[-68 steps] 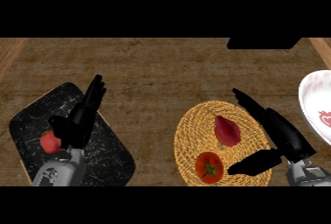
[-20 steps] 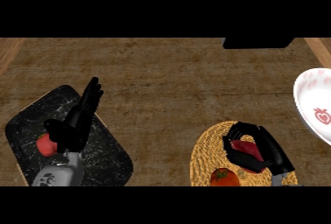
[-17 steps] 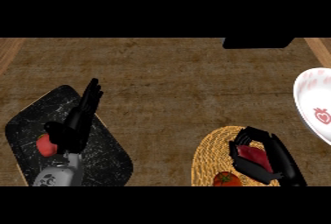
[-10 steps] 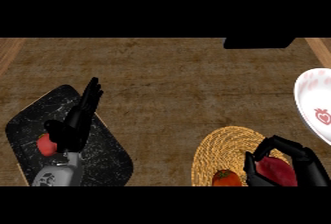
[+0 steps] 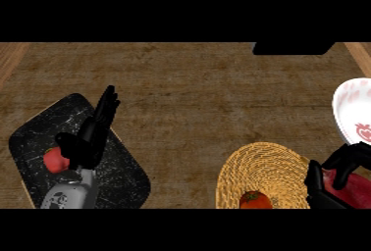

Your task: Pick the pear from the placemat and place it in the bowl

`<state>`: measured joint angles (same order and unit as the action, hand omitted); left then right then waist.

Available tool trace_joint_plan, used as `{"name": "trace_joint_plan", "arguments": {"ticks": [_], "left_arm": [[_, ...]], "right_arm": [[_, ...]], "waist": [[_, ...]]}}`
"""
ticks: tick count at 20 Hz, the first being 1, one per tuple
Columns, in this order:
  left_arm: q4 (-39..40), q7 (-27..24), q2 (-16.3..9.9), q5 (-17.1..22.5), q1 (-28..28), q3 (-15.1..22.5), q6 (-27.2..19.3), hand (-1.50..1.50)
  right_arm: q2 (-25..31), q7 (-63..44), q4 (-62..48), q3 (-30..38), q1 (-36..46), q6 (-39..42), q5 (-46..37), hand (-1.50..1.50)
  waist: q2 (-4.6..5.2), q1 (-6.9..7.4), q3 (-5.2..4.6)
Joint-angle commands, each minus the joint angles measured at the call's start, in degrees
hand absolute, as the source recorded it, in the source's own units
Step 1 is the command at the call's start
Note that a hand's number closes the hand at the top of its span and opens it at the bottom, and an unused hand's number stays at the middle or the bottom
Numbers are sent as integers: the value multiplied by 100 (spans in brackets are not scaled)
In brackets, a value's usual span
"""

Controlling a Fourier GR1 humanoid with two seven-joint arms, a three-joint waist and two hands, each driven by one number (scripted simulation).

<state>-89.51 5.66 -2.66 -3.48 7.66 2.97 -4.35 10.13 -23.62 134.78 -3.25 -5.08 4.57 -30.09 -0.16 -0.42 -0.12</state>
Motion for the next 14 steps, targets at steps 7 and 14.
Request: {"name": "trace_joint_plan", "arguments": {"ticks": [7,14], "left_arm": [[23,157,-157,20,108,-54,174,0],[-399,404,-99,141,6,-73,191,0]], "right_arm": [[849,-2729,193,1083,2721,712,203,150],[1632,-2415,-1102,2163,3170,1143,919,150]], "waist": [[7,62,3],[9,58,12]]}}
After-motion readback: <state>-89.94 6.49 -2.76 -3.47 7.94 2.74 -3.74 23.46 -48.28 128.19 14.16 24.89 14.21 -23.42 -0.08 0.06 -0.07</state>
